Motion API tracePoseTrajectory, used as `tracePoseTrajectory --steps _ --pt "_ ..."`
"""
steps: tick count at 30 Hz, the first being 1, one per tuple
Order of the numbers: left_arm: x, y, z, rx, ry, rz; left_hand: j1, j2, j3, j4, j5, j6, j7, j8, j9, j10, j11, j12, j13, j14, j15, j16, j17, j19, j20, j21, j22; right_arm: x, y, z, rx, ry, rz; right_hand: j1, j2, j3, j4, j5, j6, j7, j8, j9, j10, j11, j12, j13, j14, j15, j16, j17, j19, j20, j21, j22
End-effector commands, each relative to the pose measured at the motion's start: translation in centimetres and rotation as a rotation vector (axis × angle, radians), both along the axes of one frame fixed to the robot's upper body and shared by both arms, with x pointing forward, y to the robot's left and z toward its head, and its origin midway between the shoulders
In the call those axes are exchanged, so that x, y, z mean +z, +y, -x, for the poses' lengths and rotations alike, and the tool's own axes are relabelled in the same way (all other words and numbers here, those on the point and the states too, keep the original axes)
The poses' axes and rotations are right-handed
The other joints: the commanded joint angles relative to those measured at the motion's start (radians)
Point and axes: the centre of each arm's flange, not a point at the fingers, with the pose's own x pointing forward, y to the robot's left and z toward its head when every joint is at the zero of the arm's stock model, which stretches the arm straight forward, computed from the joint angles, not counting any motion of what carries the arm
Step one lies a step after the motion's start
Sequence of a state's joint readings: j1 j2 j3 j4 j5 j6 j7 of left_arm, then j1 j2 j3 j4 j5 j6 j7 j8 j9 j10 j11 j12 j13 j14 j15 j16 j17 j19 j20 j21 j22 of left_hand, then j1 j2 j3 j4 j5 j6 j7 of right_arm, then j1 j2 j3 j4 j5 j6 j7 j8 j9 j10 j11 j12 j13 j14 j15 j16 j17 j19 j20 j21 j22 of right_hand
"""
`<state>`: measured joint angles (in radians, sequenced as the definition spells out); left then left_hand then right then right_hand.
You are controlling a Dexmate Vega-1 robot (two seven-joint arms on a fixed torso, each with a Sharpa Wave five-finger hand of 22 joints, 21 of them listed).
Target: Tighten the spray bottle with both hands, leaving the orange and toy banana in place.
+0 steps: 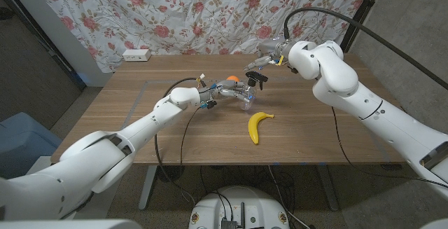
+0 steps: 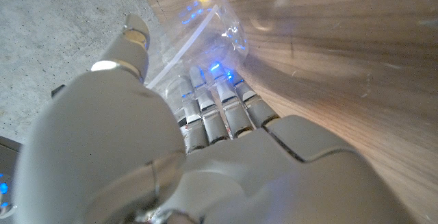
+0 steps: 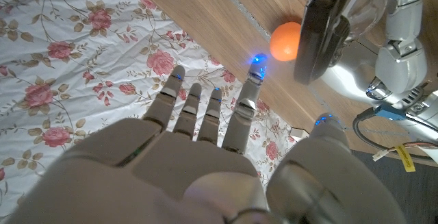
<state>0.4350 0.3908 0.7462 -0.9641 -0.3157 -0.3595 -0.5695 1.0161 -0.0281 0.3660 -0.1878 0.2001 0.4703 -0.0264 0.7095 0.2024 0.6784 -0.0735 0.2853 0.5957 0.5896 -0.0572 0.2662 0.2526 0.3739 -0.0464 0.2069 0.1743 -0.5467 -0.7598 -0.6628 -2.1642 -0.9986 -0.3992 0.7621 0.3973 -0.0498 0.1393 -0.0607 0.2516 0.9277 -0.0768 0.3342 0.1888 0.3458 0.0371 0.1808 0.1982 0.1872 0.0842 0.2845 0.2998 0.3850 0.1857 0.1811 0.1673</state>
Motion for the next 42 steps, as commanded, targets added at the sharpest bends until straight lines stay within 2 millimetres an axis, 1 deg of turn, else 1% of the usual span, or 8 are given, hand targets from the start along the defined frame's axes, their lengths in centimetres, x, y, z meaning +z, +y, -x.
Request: tracePoseTrajectory --steps 1,5,9,14,15,24,33,42 --pt "-0.3 0.1 0.4 0.006 -0.003 0.006 -0.033 0.15 0.019 0.016 0.005 0.172 -0.033 0.168 0.004 0.108 -0.096 0.008 0.002 0.01 -0.13 -0.001 0.002 0.01 -0.034 -0.001 0.004 0.7 -0.6 0.6 0.027 0.016 0.053 0.002 0.004 -0.005 -0.005 0.01 -0.06 -0.005 -0.027 0.007 -0.035 0.0 -0.001 0.002 -0.024 0.005 -0.011 0.004 -0.017 0.008 -0.001 0.003" --pt "-0.3 0.1 0.6 0.008 -0.005 0.007 -0.035 0.15 0.02 0.017 0.005 0.172 -0.03 0.168 0.004 0.107 -0.094 0.007 0.002 0.011 -0.13 -0.002 0.002 0.01 -0.033 -0.001 0.004 0.8 -0.7 0.7 0.04 0.023 0.079 0.016 -0.001 -0.006 -0.019 0.02 -0.144 -0.01 -0.063 0.011 -0.077 0.005 -0.001 0.003 -0.051 0.02 -0.025 0.002 -0.036 0.016 -0.001 0.002" --pt "-0.4 0.2 0.8 0.01 -0.005 0.007 -0.036 0.15 0.02 0.018 0.004 0.172 -0.032 0.168 0.004 0.106 -0.097 0.006 0.002 0.011 -0.129 -0.002 0.001 0.01 -0.033 -0.001 0.004 0.9 -0.8 0.7 0.045 0.038 0.094 0.035 -0.001 -0.004 -0.033 0.029 -0.193 -0.007 -0.084 0.015 -0.12 0.011 -0.003 0.004 -0.08 0.032 -0.039 0.001 -0.05 0.025 -0.002 0.002" --pt "-0.6 0.3 0.9 0.012 -0.002 0.006 -0.037 0.149 0.02 0.017 0.004 0.173 -0.03 0.168 0.004 0.106 -0.098 0.006 0.003 0.012 -0.129 -0.003 0.001 0.01 -0.033 -0.001 0.004 1.2 -1.0 0.7 0.072 0.061 0.107 0.058 0.003 0.001 -0.05 0.041 -0.259 -0.029 -0.108 0.019 -0.181 0.013 -0.005 0.005 -0.125 0.046 -0.057 0.001 -0.069 0.026 -0.002 0.002" --pt "-0.6 0.3 0.9 0.013 -0.003 0.006 -0.037 0.149 0.02 0.017 0.004 0.173 -0.03 0.168 0.004 0.108 -0.098 0.006 0.003 0.011 -0.13 -0.003 0.001 0.01 -0.034 0.0 0.004 1.3 -1.1 0.7 0.073 0.054 0.111 0.074 0.007 0.006 -0.058 0.045 -0.268 -0.035 -0.11 0.02 -0.196 0.015 -0.004 0.005 -0.136 0.053 -0.061 0.0 -0.076 0.026 -0.002 0.002" --pt "-0.6 0.4 1.0 0.013 -0.004 0.011 -0.036 0.15 0.02 0.016 0.004 0.173 -0.031 0.167 0.004 0.107 -0.097 0.005 0.003 0.011 -0.13 -0.002 0.002 0.01 -0.033 -0.001 0.004 1.7 -1.2 0.7 0.082 0.077 0.148 0.097 0.011 0.012 -0.071 0.053 -0.318 -0.049 -0.123 0.023 -0.246 0.02 -0.004 0.006 -0.17 0.062 -0.071 0.0 -0.095 0.027 -0.003 0.001" --pt "-0.4 0.2 0.7 -0.013 0.007 -0.004 -0.034 0.148 0.019 0.014 0.004 0.174 -0.032 0.167 0.004 0.108 -0.099 0.004 0.004 0.012 -0.131 -0.001 0.003 0.011 -0.034 0.0 0.004 2.6 -1.8 0.5 0.11 0.065 0.197 0.175 0.027 0.039 -0.101 0.069 -0.392 -0.13 -0.131 0.026 -0.307 -0.014 0.001 0.007 -0.208 0.054 -0.075 -0.002 -0.121 0.027 -0.002 0.001" --pt "0.1 0.1 0.4 -0.031 0.011 -0.038 -0.034 0.148 0.02 0.014 0.004 0.174 -0.031 0.167 0.004 0.109 -0.1 0.003 0.003 0.012 -0.132 -0.002 0.002 0.011 -0.034 -0.001 0.004 3.6 -2.4 0.4 0.131 0.069 0.242 0.22 0.033 0.054 -0.109 0.076 -0.427 -0.143 -0.132 0.029 -0.344 -0.023 0.0 0.009 -0.233 0.052 -0.079 -0.004 -0.131 0.026 -0.001 0.001"
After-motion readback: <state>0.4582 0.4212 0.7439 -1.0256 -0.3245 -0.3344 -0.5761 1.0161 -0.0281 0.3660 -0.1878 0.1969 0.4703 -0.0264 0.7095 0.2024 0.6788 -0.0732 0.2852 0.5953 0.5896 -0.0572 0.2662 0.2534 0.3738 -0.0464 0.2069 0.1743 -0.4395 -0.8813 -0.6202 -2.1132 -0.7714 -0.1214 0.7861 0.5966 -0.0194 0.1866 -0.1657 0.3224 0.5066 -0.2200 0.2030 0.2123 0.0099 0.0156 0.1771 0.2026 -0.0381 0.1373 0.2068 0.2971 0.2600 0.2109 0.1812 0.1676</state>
